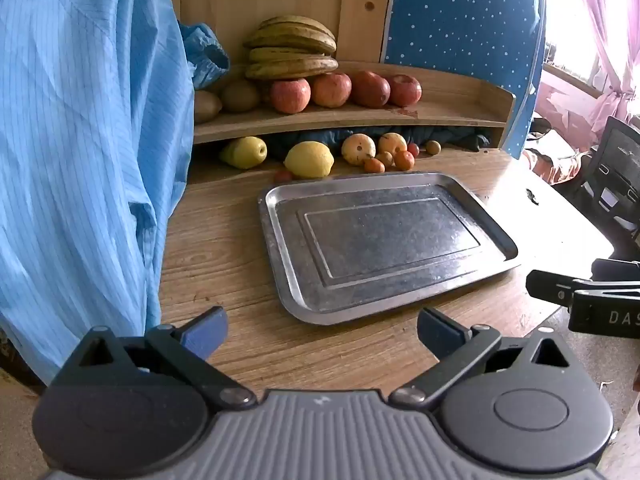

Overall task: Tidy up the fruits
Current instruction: 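Move both tools toward the fruit lined up under the shelf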

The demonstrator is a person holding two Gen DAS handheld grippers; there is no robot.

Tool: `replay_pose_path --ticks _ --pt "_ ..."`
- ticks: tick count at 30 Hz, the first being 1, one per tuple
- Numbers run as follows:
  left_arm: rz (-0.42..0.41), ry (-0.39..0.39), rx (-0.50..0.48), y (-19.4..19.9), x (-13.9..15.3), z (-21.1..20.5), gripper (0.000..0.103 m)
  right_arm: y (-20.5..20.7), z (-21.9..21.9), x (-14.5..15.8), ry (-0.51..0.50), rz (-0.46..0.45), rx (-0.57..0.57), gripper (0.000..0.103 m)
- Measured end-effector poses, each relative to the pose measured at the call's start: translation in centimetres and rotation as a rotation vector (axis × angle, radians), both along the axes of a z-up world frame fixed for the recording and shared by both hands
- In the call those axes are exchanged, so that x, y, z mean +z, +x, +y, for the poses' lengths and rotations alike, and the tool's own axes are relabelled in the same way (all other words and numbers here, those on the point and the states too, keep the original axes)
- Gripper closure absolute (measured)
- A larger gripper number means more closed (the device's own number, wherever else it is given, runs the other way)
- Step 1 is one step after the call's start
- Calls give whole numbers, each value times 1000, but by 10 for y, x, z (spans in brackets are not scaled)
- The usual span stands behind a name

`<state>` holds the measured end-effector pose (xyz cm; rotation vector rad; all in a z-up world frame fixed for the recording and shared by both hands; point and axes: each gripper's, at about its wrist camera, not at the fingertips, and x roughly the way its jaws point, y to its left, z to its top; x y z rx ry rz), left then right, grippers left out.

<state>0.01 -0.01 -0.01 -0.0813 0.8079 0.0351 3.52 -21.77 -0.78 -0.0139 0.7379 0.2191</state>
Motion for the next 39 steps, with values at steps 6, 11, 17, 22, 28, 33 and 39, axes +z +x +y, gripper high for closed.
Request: replay_pose_path --ticks 6,11,17,22,28,33,39 --pt "-1 -3 -2 0 0 0 0 -1 -1 0 0 -1 -1 1" --pt "0 -3 -7 1 1 -3 0 -3 -2 -1 -2 1 -4 1" --pt "-2 1 -6 0 -1 -4 0 -2 -3 0 2 0 -4 1" --pt "-2 1 -6 0 -1 -4 0 -3 -4 -1 3 1 -5 1" --pt "-2 7 -13 -2 -3 -10 0 -3 -5 -1 3 2 -6 1" --pt "3 5 -15 -3 -3 -13 0 -1 -5 -1 3 4 -7 1" --pt "8 2 -16 -2 -4 -13 0 -2 -7 -1 5 6 -6 1"
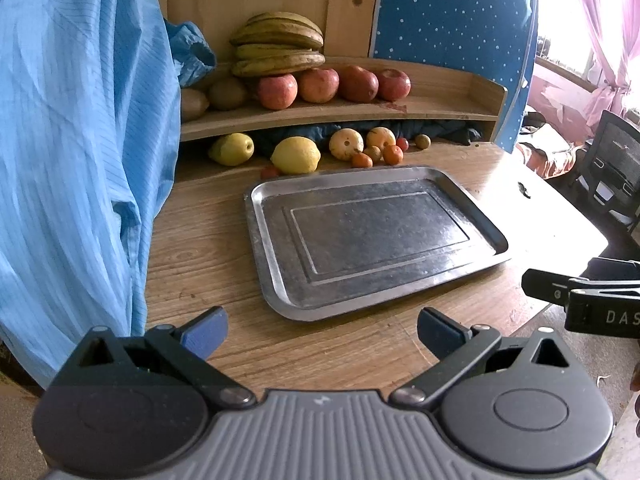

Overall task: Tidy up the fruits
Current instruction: 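Move both tools toward the fruit lined up under the shelf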

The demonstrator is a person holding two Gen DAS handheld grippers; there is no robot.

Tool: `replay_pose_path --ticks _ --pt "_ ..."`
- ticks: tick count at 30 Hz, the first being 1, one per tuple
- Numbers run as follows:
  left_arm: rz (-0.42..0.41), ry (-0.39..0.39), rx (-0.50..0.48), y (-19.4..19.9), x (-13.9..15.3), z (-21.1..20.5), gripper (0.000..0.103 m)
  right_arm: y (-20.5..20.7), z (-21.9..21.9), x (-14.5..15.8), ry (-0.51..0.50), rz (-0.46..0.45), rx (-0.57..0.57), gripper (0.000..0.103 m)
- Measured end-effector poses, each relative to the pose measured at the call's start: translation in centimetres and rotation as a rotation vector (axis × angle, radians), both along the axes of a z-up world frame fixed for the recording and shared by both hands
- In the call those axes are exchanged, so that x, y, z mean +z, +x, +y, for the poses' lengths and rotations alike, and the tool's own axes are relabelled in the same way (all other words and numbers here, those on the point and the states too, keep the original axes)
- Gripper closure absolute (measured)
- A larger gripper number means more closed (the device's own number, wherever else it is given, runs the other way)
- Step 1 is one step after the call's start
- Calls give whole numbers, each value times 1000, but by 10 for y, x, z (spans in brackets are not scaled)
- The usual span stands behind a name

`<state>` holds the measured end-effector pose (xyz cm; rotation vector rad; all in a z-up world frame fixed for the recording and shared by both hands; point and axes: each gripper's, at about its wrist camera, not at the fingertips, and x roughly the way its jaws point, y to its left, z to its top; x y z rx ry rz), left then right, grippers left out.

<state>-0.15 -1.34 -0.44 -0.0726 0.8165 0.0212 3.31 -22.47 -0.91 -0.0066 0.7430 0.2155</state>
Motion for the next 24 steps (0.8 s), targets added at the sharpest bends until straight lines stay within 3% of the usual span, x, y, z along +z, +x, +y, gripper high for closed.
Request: replay_pose_path --ticks 24 --pt "18 -6 2 7 -4 -2 0 5 -5 -4 3 10 1 1"
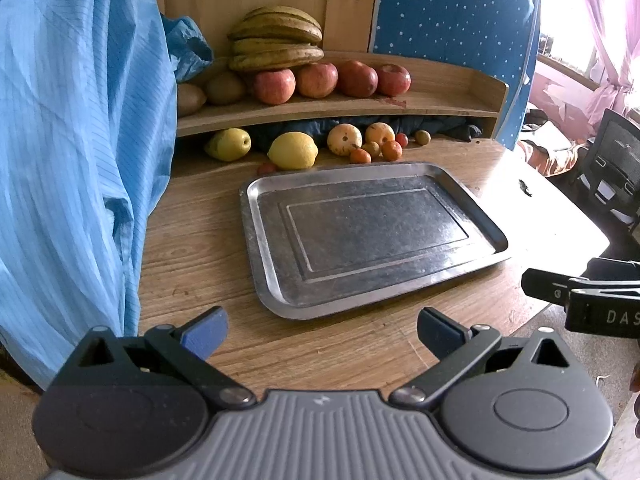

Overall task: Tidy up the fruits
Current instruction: 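Move both tools toward the fruit lined up under the shelf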

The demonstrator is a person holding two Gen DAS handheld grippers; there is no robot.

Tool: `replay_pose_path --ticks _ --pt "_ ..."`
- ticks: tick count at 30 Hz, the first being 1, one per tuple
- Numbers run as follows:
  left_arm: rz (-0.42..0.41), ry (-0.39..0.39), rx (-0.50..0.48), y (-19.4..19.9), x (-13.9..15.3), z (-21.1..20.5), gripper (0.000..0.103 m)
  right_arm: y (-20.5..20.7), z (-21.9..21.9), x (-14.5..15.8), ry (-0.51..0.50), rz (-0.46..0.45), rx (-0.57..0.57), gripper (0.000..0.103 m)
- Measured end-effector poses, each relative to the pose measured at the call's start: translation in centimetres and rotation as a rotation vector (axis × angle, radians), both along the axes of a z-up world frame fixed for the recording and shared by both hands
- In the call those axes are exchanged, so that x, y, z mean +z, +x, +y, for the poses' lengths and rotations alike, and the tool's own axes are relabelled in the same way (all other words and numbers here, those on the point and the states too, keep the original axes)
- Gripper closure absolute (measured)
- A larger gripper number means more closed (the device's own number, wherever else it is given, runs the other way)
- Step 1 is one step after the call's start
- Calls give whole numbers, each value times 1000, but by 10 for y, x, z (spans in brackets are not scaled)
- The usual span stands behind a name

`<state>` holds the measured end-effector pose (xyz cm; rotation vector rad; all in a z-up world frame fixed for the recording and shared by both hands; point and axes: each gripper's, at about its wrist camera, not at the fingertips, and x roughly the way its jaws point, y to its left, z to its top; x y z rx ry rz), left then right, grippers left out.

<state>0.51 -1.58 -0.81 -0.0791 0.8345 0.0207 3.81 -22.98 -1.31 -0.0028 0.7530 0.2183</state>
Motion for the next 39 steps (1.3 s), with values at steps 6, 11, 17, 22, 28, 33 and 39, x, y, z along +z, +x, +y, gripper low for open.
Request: replay_pose_path --ticks 6,11,17,22,28,33,39 --pt "12 -2 7 5 0 -1 0 5 -2 -2 4 11 5 1" --pt "23 3 10 8 -1 -4 0 7 -6 -2 7 18 6 1" --pt "47 13 26 14 -1 -9 0 15 -9 -3 14 35 13 1" --pt "80 23 74 21 -2 -11 0 26 -10 -4 0 60 31 1" --pt "101 30 147 36 -5 -12 0 49 -9 -13 -16 126 84 1" --pt "99 18 191 51 -5 -16 0 71 -14 -13 -41 144 106 1" --pt "76 -8 273 74 -4 -22 0 102 -22 -9 -39 138 164 1"
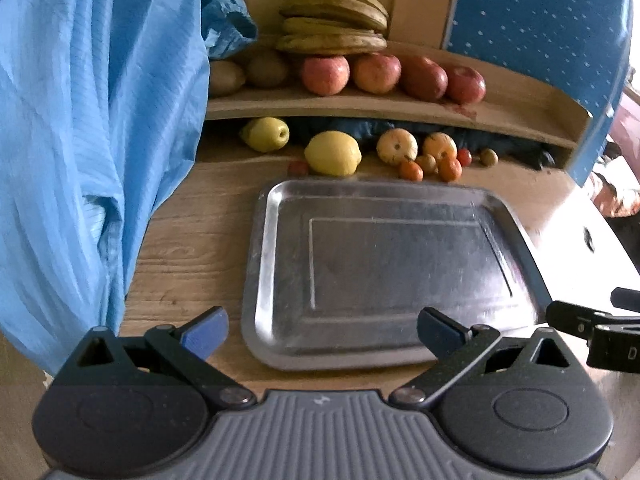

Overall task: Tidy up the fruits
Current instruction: 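Move both tools toward the fruit lined up under the shelf, then grasp the yellow lemon with the left tool while the right tool grasps a small orange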

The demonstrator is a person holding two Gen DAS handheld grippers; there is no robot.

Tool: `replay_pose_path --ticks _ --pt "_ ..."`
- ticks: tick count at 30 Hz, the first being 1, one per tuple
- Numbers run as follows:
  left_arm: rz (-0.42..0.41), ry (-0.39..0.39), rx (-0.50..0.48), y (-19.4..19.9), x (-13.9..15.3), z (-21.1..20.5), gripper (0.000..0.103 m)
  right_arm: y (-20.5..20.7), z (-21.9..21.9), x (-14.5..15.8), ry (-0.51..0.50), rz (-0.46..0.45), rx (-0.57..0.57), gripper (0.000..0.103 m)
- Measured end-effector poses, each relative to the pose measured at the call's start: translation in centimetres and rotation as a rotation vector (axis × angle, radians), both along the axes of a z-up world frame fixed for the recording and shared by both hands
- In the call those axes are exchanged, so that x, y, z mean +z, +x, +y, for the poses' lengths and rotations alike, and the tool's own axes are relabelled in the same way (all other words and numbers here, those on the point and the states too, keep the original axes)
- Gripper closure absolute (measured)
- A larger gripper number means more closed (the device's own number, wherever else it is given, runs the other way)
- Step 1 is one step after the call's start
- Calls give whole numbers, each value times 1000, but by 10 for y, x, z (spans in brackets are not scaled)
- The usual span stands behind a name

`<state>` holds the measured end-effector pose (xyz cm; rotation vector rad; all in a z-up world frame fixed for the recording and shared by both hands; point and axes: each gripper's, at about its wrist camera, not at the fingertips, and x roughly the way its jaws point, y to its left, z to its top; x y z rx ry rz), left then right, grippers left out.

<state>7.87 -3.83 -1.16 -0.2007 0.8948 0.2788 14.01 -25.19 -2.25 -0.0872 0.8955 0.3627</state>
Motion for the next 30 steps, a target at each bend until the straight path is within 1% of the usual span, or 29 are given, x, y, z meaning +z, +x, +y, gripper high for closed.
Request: replay_pose_path --ticks 6,9,13,17,23,30 --pt "-22 -7 67 25 2 -12 0 33 -8 7 3 -36 89 0" --pt "-19 -7 93 36 3 -19 0 50 -13 10 3 -53 124 1" --pt "-1 13 136 49 5 -27 0 69 -21 12 9 -67 171 1" --pt "27 58 157 56 11 -34 0 82 -27 12 29 -76 205 0" --pt "49 75 186 56 19 -26 0 91 -22 14 65 -76 236 0" --pt "64 85 191 65 24 1 0 95 -2 14 78 -71 260 0"
